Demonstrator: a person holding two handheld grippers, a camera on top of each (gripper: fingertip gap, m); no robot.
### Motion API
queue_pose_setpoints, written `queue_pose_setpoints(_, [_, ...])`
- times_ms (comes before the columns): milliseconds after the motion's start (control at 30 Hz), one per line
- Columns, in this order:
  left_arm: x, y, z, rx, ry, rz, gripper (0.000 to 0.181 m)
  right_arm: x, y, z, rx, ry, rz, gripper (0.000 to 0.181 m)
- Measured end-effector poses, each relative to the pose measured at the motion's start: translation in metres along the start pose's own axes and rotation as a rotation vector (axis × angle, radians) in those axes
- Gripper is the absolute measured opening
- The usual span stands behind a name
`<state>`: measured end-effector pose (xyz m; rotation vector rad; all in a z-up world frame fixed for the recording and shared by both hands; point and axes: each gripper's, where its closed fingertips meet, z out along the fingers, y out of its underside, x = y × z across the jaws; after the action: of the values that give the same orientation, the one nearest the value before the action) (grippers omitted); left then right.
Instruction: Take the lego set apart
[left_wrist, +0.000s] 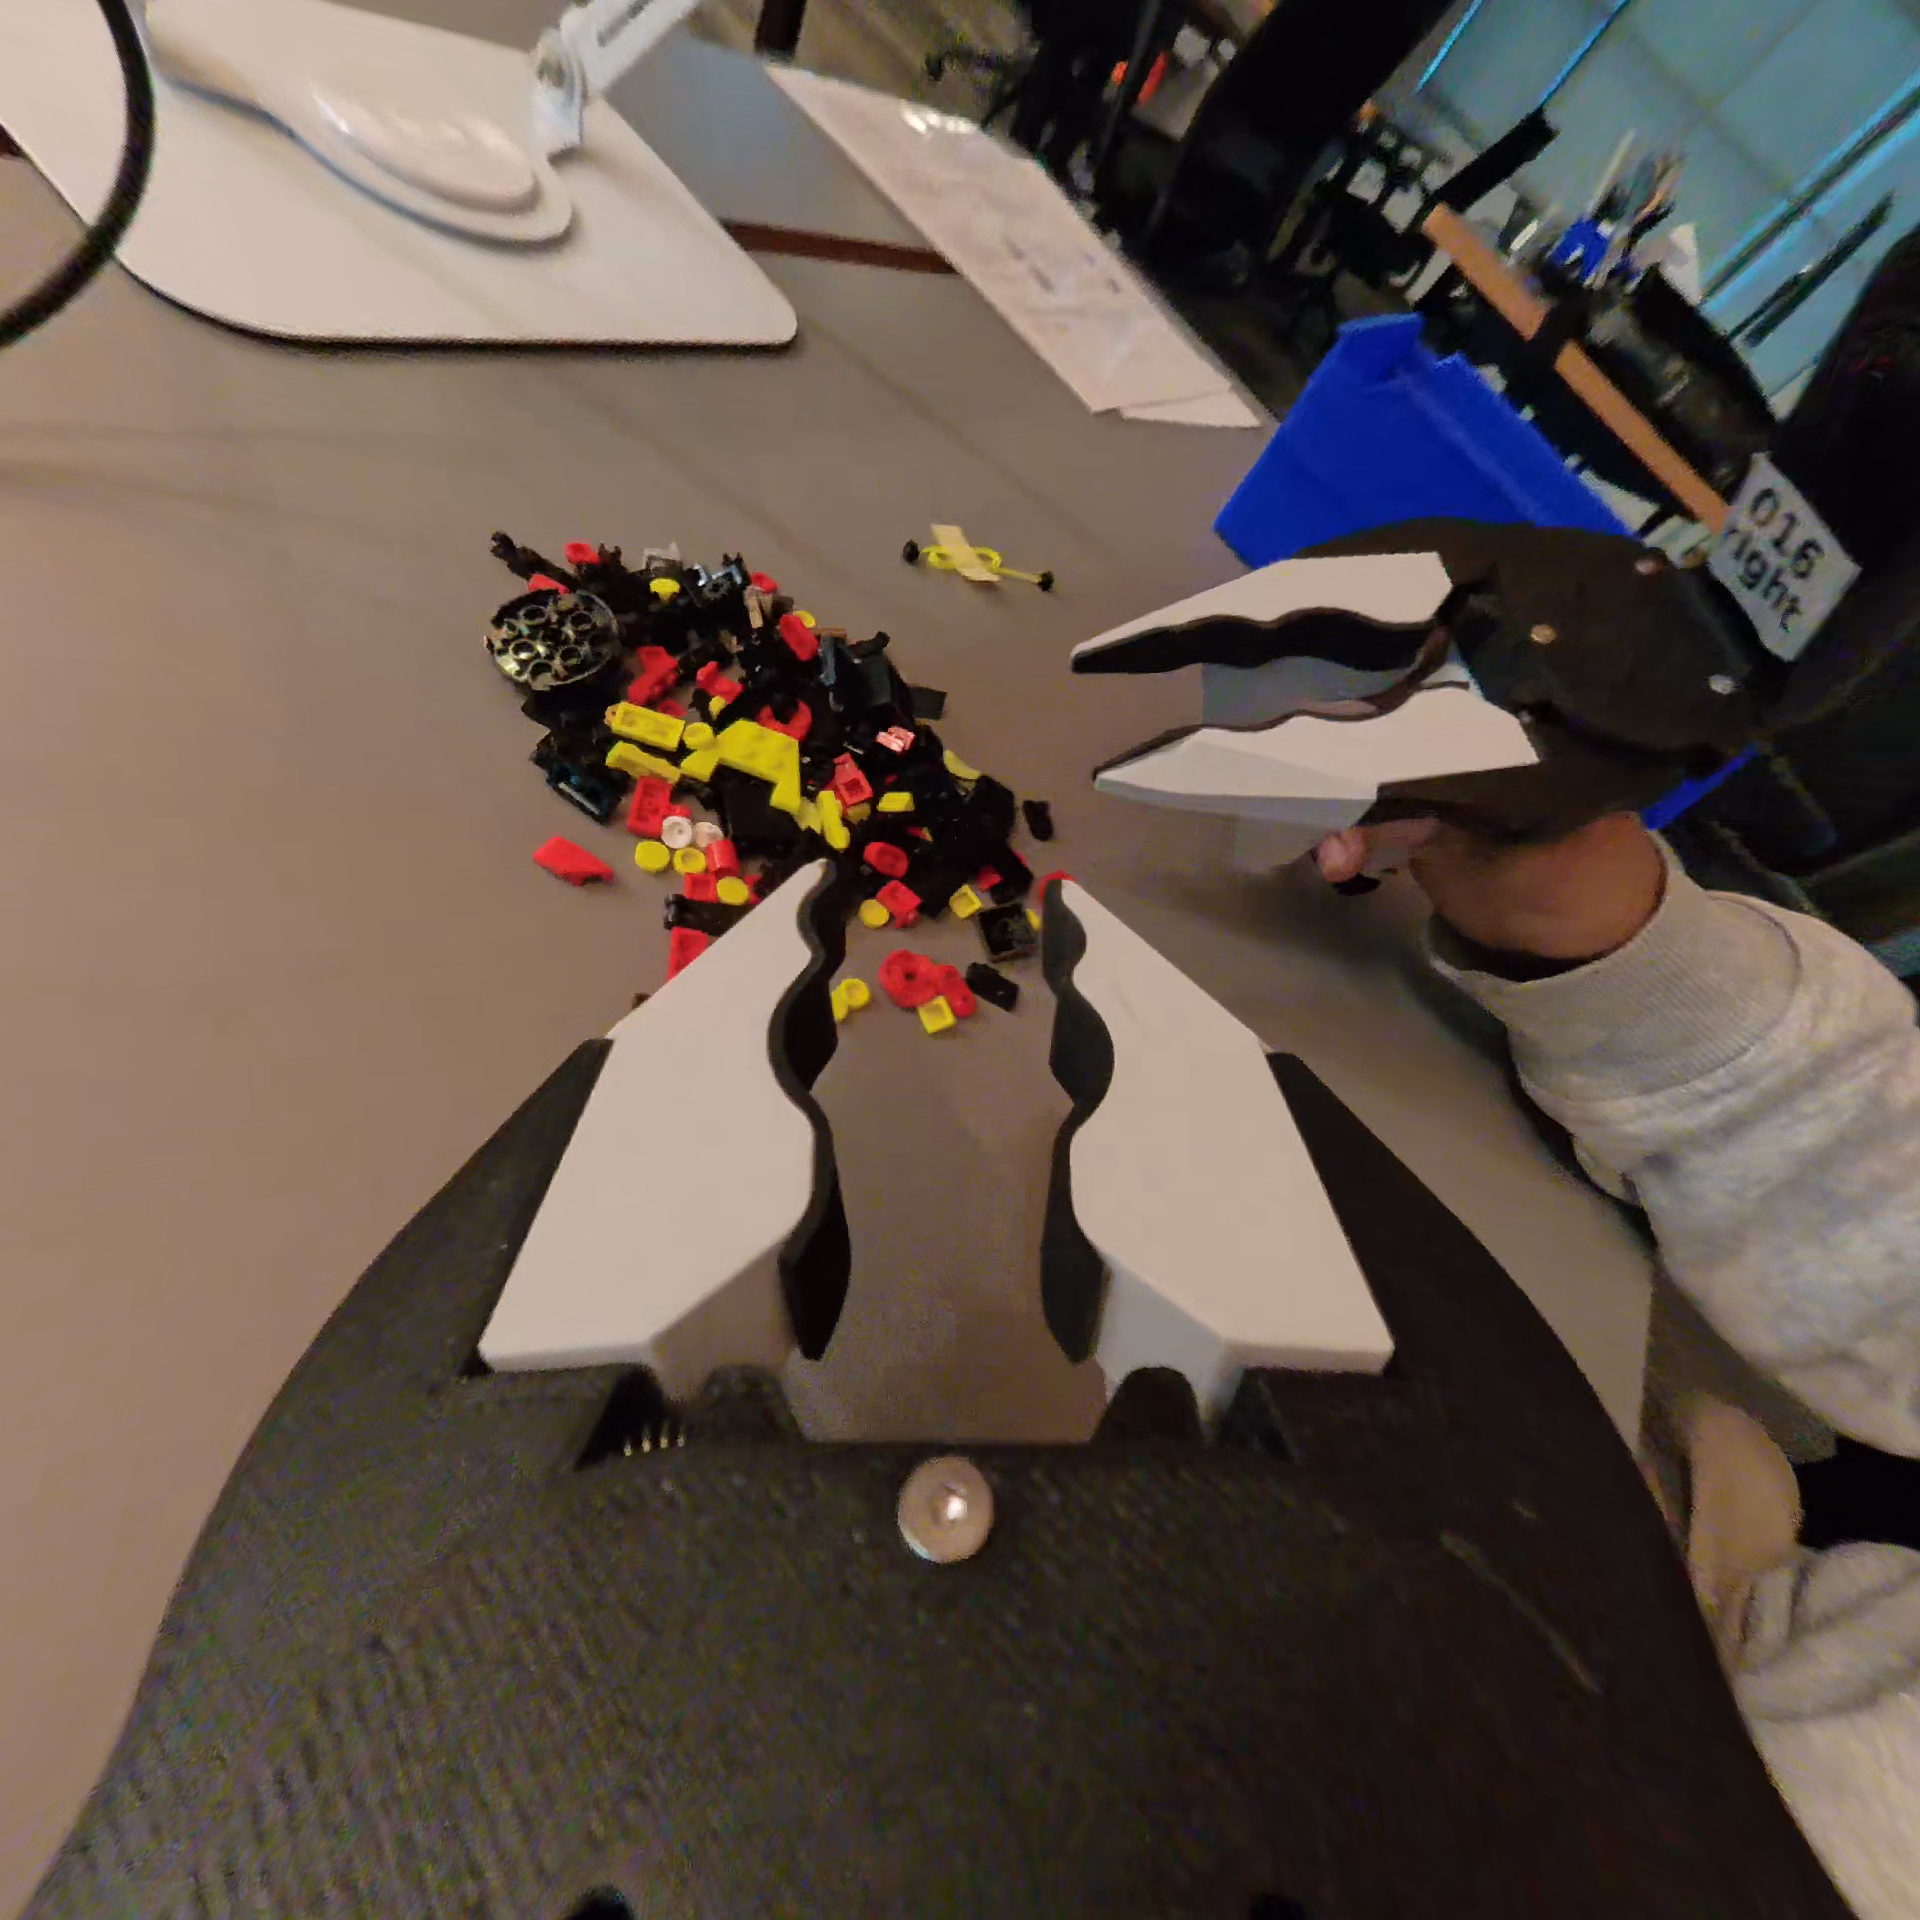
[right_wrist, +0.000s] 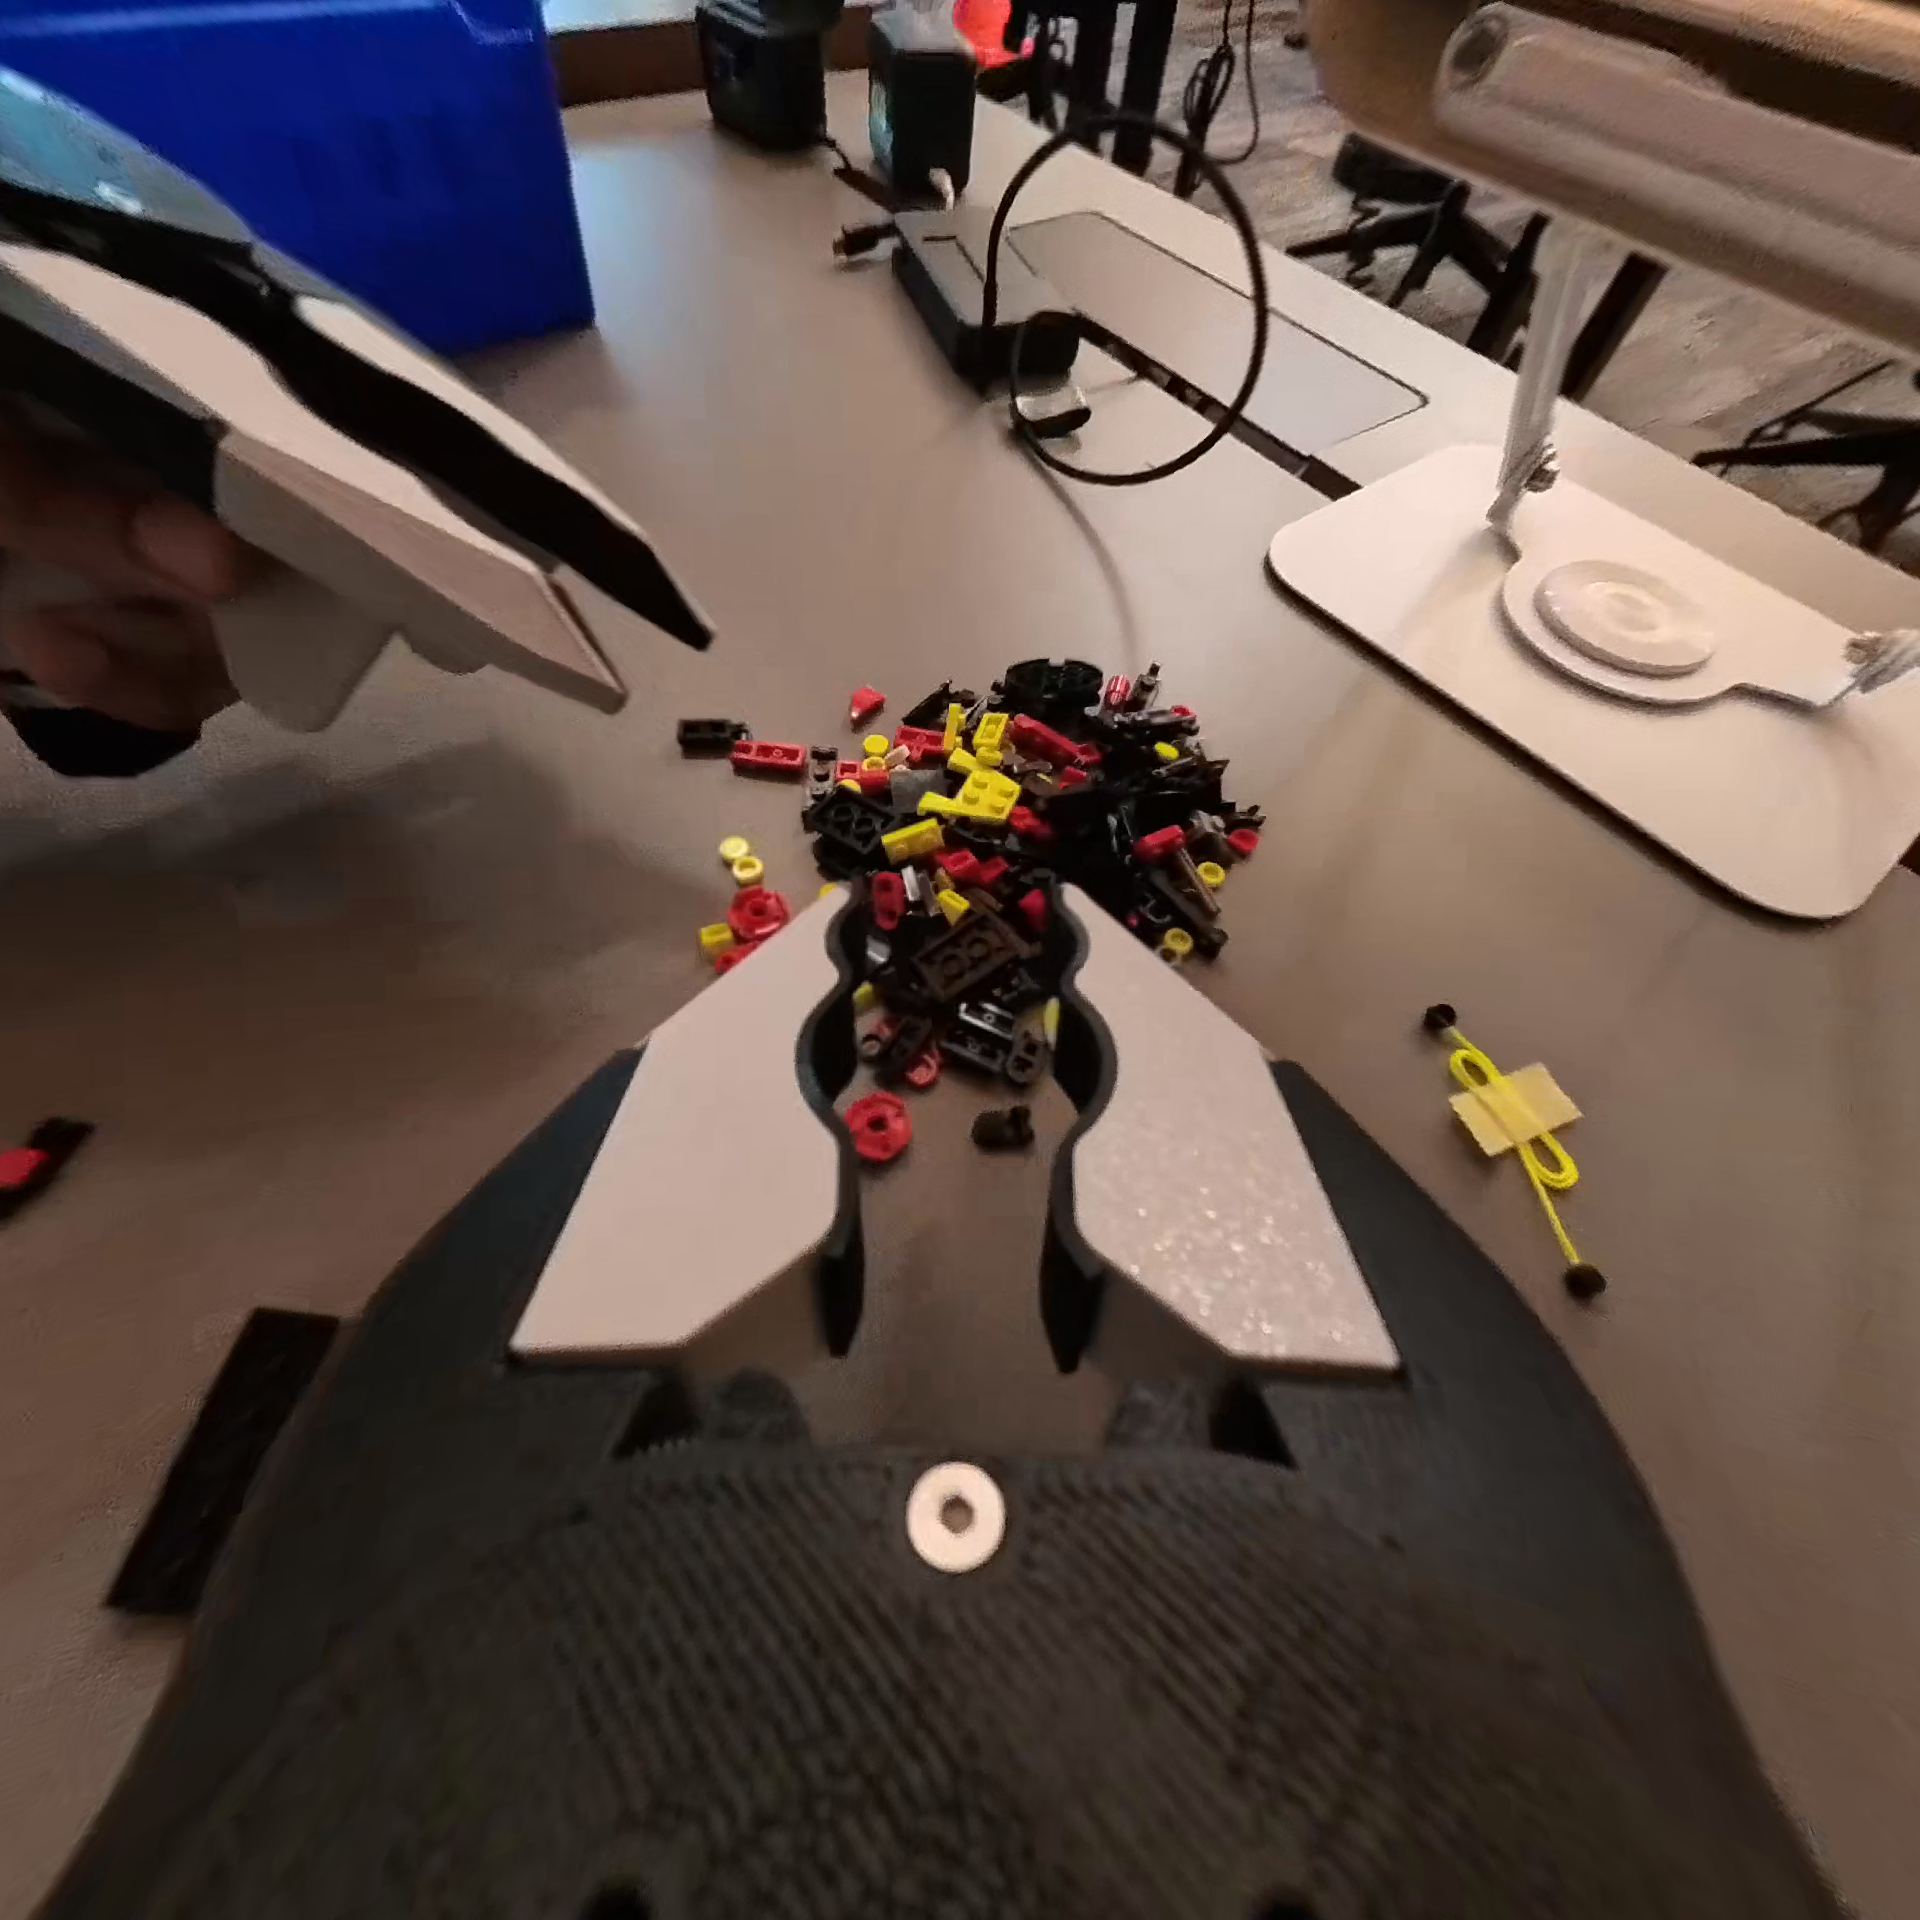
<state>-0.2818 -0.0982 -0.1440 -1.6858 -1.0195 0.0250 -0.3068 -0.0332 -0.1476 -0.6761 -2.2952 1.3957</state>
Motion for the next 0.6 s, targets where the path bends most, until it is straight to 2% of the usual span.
queue_pose_setpoints(133, [0.024,0.011,-0.03,0.035,0.05,0.023,0.037,-0.018,-0.006,-0.031,0.051,-0.049,0.095,0.037])
queue_pose_setpoints(233, [0.041,0.029,-0.057,0.06,0.069,0.063,0.033,-0.051,0.0,-0.058,0.084,-0.098,0.128,0.037])
queue_pose_setpoints(333, [0.054,0.052,-0.075,0.054,0.099,0.004,0.033,-0.089,0.015,-0.078,0.092,-0.104,0.102,0.037])
queue_pose_setpoints(467, [0.064,0.076,-0.085,0.066,0.108,-0.036,0.028,-0.129,0.036,-0.084,0.07,-0.079,0.049,0.033])
queue_pose_setpoints(600, [0.067,0.085,-0.083,0.055,0.072,0.021,0.023,-0.168,0.046,-0.067,-0.021,-0.142,-0.006,0.033])
